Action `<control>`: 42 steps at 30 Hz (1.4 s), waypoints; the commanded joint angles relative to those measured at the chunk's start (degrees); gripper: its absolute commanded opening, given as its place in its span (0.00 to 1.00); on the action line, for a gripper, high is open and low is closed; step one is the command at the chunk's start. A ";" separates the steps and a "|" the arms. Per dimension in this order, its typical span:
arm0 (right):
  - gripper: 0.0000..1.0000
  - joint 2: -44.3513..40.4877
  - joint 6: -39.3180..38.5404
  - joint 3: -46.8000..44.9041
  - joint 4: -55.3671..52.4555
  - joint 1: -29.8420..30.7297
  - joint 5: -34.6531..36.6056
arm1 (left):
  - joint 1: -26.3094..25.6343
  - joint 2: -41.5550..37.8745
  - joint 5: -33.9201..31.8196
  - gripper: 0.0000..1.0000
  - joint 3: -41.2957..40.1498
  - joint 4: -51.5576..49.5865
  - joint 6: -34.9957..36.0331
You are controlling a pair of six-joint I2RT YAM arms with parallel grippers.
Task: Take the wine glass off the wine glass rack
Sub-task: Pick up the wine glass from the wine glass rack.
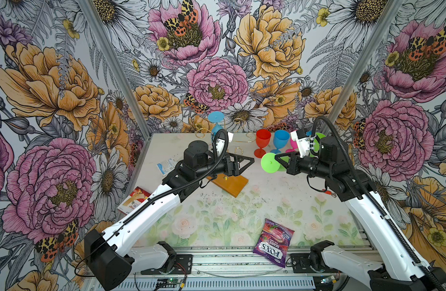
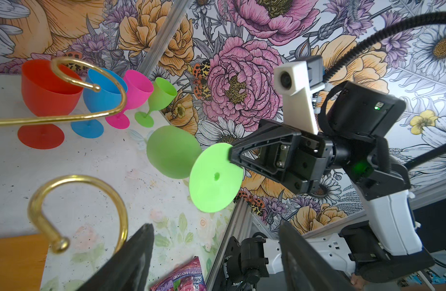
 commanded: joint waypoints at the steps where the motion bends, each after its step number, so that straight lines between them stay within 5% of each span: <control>1: 0.00 -0.31 -3.22 0.85 1.46 2.18 -3.93 | -0.30 -1.03 2.73 0.79 -1.04 1.52 -1.58; 17: 0.00 -0.93 -5.78 2.31 2.84 7.96 -6.18 | -3.63 -1.33 6.25 0.72 -2.48 1.15 -2.85; 28: 0.00 -1.38 -3.68 1.78 6.04 7.98 -7.09 | -5.17 -0.10 9.67 0.55 -3.13 1.47 -2.84; 42: 0.00 -0.40 -2.22 0.37 7.82 7.90 -6.05 | -5.52 1.47 13.06 0.21 -3.49 3.53 -3.59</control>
